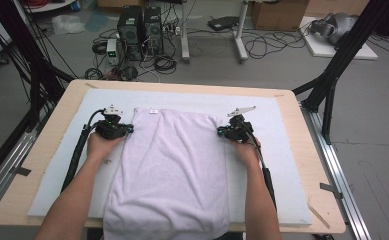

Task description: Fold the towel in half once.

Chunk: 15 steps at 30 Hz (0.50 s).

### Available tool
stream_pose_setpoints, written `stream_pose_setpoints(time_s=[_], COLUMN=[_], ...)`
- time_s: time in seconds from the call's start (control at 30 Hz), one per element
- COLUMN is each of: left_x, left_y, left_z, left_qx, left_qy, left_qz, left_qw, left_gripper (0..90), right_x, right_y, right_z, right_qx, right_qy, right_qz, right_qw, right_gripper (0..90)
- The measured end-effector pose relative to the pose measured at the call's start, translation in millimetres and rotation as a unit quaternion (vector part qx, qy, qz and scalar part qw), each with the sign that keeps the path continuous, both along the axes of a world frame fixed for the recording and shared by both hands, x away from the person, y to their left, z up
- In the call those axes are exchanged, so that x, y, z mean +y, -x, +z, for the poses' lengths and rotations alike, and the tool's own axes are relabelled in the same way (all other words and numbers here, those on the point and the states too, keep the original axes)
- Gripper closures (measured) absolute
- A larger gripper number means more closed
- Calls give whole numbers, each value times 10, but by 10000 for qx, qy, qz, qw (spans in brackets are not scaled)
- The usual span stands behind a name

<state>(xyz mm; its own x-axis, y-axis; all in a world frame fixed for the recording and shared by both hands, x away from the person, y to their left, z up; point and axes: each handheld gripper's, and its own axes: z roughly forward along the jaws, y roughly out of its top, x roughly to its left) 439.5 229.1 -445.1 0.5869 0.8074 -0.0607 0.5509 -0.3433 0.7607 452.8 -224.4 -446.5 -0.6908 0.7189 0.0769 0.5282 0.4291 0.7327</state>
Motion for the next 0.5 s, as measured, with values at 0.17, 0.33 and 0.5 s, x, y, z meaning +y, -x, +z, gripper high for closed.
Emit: stream_pose_setpoints(time_s=[0.17,0.33,0.5], left_x=[56,169,240], left_y=[13,55,181], left_z=[52,171,364], left_qx=[-33,-145,-364], left_qy=[106,382,498], left_qz=[-21,-125,-344], left_qw=[9999,9991,9975], left_gripper=[870,870,871], right_x=[-5,-100,-192], right_y=[-2,43,121], right_z=[38,192,413], right_qx=[70,-15,-109], right_qy=[-46,-469,-679], right_qz=[74,93,196], right_qw=[9999,9989,9974], right_gripper=[866,868,869])
